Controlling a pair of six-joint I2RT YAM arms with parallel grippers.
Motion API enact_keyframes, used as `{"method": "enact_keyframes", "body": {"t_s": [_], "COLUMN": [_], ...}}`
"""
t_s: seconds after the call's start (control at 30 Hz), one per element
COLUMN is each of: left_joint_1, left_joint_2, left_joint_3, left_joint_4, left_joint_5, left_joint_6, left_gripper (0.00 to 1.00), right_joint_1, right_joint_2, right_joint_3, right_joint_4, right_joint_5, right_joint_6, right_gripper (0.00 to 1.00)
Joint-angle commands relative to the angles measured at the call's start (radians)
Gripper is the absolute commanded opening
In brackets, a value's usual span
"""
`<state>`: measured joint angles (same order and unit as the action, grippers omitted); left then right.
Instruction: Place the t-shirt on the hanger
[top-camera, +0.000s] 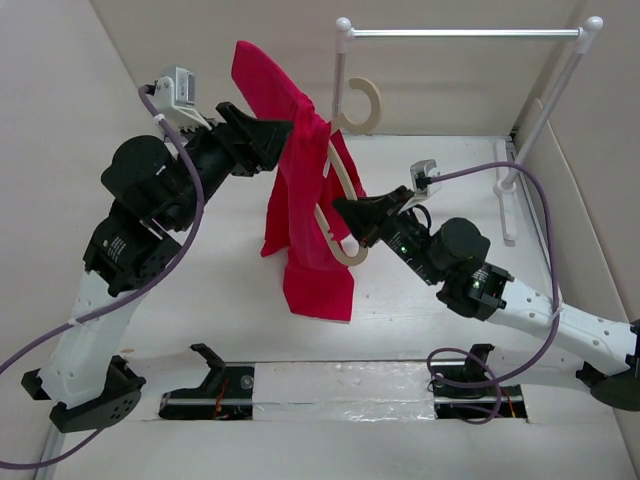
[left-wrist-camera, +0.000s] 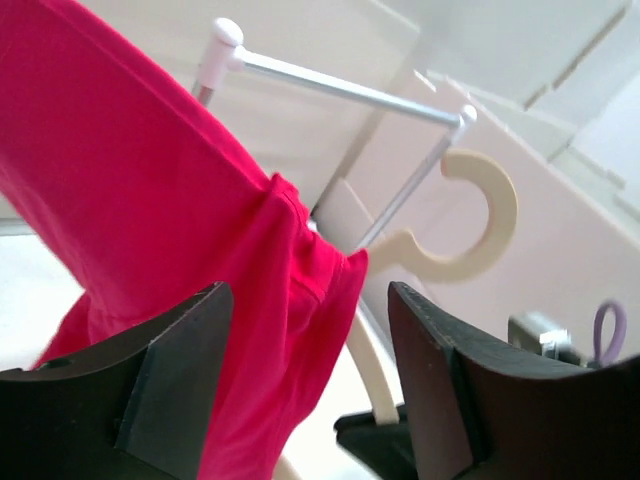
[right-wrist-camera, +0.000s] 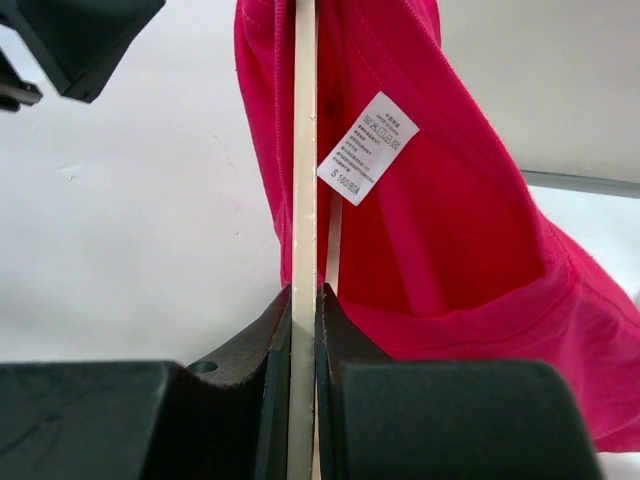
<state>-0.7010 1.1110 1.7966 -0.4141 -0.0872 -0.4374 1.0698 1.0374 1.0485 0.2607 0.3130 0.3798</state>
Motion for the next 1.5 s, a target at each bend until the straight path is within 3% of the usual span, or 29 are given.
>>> {"method": "enact_keyframes", "body": {"t_s": [0.0, 0.33, 0.6, 0.9, 0.93, 1.07, 1.3, 1.43, 1.47], "left_joint_1": [-0.005, 0.004, 0.023, 0.023, 0.023, 0.023, 0.034, 0.044, 0.044], "left_joint_2": [0.004, 0.121, 0.148, 0.087, 0.078, 0.058, -0.036, -0.094, -0.112], "left_joint_3": [-0.037, -0.031, -0.106, -0.321, -0.336, -0.358, -0.493, -0.557, -0.568], "left_joint_4": [0.127, 0.173, 0.185, 0.376, 0.389, 0.379, 0.382, 0.377, 0.376], "left_joint_5": [-0.111, -0.092, -0.095, -0.071, -0.078, -0.089, -0.091, -0.074, -0.072], "left_joint_6": [-0.131, -0.238, -0.313, -0.408, -0.408, -0.393, -0.418, -0.442, -0.446], "left_gripper": [0.60, 0.69, 0.68, 0.54, 0.40, 0.02, 0.00, 0.00, 0.00], "right_joint_1": [0.012, 0.041, 0.051, 0.051, 0.061, 0.061, 0.087, 0.087, 0.087], "right_joint_2": [-0.036, -0.019, 0.001, 0.096, 0.099, 0.116, 0.108, 0.072, 0.053], "right_joint_3": [0.013, 0.048, 0.057, 0.114, 0.123, 0.124, 0.085, 0.059, 0.054], "right_joint_4": [0.115, 0.052, 0.040, 0.029, 0.026, -0.008, -0.106, -0.178, -0.192], "right_joint_5": [0.031, 0.023, 0.049, 0.067, 0.067, 0.063, 0.023, -0.009, -0.023], "right_joint_6": [-0.024, -0.053, -0.097, -0.117, -0.119, -0.093, 0.005, 0.074, 0.094], "right_gripper": [0.00, 0.00, 0.00, 0.00, 0.00, 0.00, 0.02, 0.25, 0.35]}}
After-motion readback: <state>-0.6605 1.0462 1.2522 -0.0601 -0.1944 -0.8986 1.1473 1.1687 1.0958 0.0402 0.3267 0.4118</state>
